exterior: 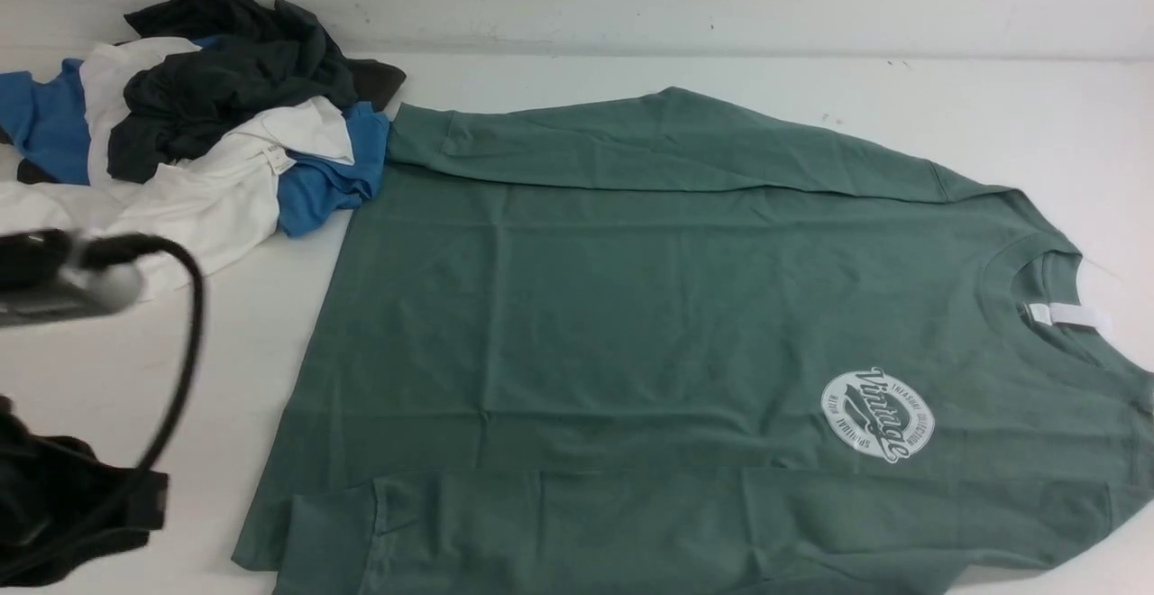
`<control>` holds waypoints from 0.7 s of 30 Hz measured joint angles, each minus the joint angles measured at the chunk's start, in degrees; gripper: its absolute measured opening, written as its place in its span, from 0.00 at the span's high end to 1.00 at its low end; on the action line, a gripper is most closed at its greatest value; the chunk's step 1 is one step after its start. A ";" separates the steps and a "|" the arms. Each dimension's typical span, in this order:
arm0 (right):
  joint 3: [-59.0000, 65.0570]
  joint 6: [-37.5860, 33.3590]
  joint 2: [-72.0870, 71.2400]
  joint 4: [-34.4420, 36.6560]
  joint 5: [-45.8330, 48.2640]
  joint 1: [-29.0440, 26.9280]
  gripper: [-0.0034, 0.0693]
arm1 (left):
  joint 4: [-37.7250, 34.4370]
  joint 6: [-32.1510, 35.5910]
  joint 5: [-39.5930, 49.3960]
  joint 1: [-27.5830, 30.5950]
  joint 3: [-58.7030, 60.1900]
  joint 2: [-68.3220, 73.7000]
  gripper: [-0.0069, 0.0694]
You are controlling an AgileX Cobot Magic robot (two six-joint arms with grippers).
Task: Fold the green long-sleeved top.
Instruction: Use the left arm to clamp the cuff closest to it
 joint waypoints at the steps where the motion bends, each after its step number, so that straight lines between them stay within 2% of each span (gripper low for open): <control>1: -0.11 -0.74 3.55 0.46 3.00 0.00 0.97 | 0.00 1.08 -0.39 0.00 -0.05 3.74 0.91; 4: 0.47 -1.63 8.93 0.88 5.25 0.00 0.97 | 0.00 2.12 -1.93 -0.74 -0.05 9.15 0.91; 9: 5.21 -5.20 16.55 1.60 4.58 4.07 0.97 | 1.47 2.01 -7.98 -9.08 -0.49 19.64 0.91; 14: 9.21 -4.93 18.00 -1.94 -0.35 14.37 0.97 | 5.97 -3.51 -14.39 -13.94 -1.06 24.52 0.91; 16: 10.70 -2.15 18.98 -5.27 -2.25 19.10 0.97 | 7.07 -4.41 -16.53 -14.36 -1.65 25.82 0.91; 17: 10.83 -1.81 19.08 -5.56 -2.41 19.10 0.97 | 7.20 -4.41 -16.78 -14.36 -1.72 25.97 0.91; 18: 11.77 1.03 19.90 -8.02 -3.53 22.74 0.97 | 8.30 -4.41 -17.43 -14.55 -2.54 27.12 0.91; 21: 12.85 5.07 20.57 -11.82 -5.43 27.99 0.97 | 10.39 -4.41 -18.12 -14.67 -4.94 29.92 0.86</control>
